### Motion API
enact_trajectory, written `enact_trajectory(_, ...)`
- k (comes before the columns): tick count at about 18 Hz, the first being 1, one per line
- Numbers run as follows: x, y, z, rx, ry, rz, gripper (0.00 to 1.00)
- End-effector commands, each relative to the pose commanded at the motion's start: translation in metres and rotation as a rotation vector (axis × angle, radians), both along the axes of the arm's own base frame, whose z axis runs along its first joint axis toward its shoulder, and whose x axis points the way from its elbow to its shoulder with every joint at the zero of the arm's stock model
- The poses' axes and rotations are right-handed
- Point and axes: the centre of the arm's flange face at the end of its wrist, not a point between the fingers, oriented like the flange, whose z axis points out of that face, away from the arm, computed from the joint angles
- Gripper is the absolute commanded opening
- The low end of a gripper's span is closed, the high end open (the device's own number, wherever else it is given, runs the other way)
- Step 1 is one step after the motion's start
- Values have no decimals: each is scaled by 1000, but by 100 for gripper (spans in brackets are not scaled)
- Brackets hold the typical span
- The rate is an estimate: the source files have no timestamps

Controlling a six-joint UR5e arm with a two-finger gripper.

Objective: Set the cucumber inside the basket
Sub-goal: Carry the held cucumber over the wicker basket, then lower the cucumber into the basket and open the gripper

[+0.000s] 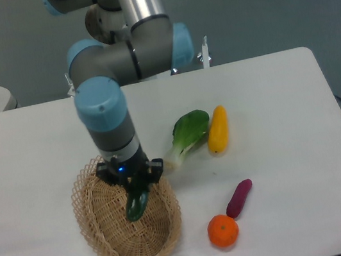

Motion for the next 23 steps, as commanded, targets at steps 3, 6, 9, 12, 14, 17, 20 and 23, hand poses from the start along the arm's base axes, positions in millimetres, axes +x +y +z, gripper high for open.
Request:
enact_trajectory(3,10,15,-23,-15,42,-24,34)
enact_trajectory(6,10,18,-36,-26,41,-27,35)
enact_trajectory(9,12,22,-45,-35,37,-31,35)
enact_trajectory(12,14,25,-49,-50,52,-39,40)
enact_trajectory(14,12,26,-47,-50,65,-46,66)
enact_trajectory(17,9,32,-36,-33,84,-51,100)
enact_trajectory(20,5,41,-15,-1,104,-53,100)
enact_trajectory(23,-2,51,16,51,138,-43,100)
